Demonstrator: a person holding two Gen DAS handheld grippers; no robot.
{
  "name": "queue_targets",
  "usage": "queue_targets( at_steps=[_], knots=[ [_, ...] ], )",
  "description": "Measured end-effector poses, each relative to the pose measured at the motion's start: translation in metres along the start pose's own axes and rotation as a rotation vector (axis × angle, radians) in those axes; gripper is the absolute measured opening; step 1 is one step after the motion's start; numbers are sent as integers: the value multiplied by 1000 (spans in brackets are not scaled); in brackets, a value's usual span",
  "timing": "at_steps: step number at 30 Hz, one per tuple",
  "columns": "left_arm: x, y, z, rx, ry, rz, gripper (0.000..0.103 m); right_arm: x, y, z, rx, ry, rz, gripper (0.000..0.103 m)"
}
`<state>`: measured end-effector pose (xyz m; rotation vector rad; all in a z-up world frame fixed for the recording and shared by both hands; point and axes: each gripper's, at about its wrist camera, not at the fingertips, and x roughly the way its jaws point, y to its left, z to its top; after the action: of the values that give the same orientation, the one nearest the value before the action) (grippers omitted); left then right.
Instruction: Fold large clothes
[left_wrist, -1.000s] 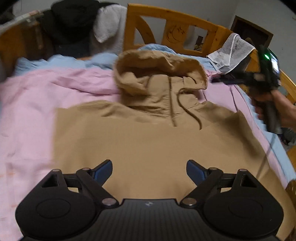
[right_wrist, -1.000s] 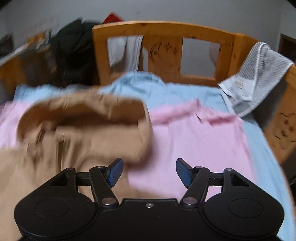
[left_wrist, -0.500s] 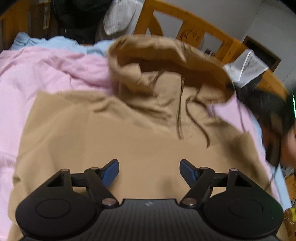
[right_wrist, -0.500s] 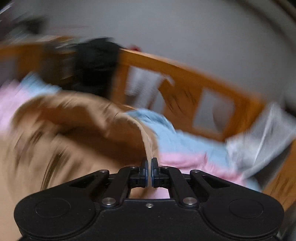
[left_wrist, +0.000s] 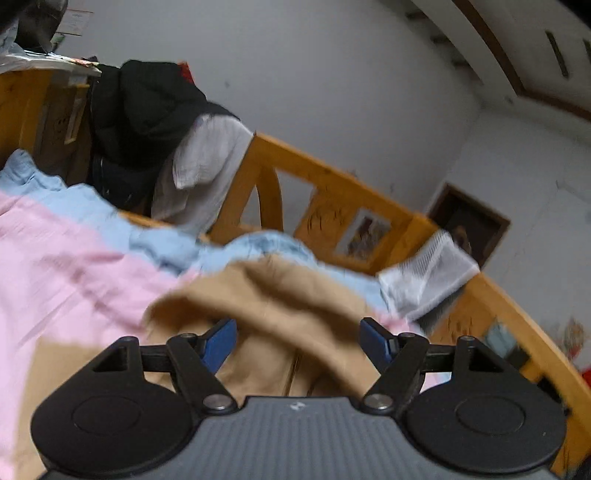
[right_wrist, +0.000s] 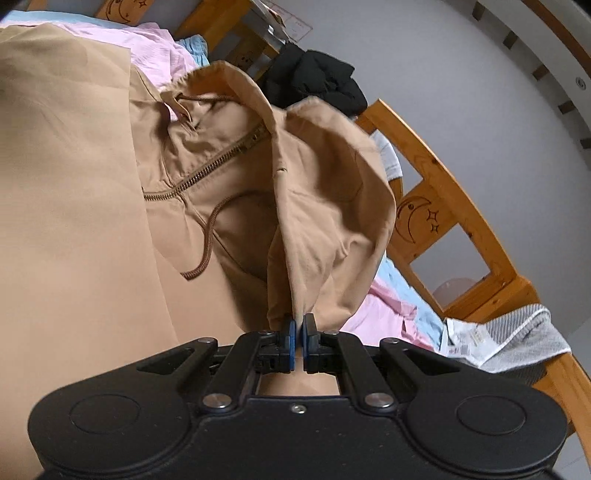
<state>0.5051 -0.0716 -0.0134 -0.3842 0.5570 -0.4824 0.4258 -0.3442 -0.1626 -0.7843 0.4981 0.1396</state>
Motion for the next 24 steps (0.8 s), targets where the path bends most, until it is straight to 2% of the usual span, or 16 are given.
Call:
queue_targets(
  at_steps=[2,3,5,6,7,11,12,13,15,19,21,22,24],
  knots=[
    [28,-4,12,-41,7,-7,67,-6,1,0,2,-13,-4,3],
    [43,-5,16,-70,21,-4,59,-9,2,-1,5,-19,-4,3],
    [72,-1,19,-134,78,38,40,-15,4,-5,-2,-32,-13,3],
    [86,2,18,-162,120,69,20,-16,4,-7,-5,-38,-14,3],
    [95,7,14,-187,153,98,11,-18,3,-7,-8,-42,-15,3],
    [112,24,-9,-220,236,149,1,-28,-7,-8,33,-47,5,5],
    [115,30,-14,-232,254,156,1,-31,-11,-7,65,-45,16,10],
    [119,34,-19,-245,274,167,1,-33,-16,-6,100,-47,24,21],
    [125,43,-27,-260,295,194,1,-37,-30,0,192,-57,39,36],
    [128,64,-39,-326,293,197,1,-14,-70,29,448,-59,71,62],
    [123,67,-39,-343,283,180,1,7,-95,42,605,-58,131,65],
    [119,65,-40,-324,282,167,1,22,-111,50,703,-47,162,71],
    [110,61,-40,-270,286,155,2,49,-136,62,814,-18,216,73]
  ],
)
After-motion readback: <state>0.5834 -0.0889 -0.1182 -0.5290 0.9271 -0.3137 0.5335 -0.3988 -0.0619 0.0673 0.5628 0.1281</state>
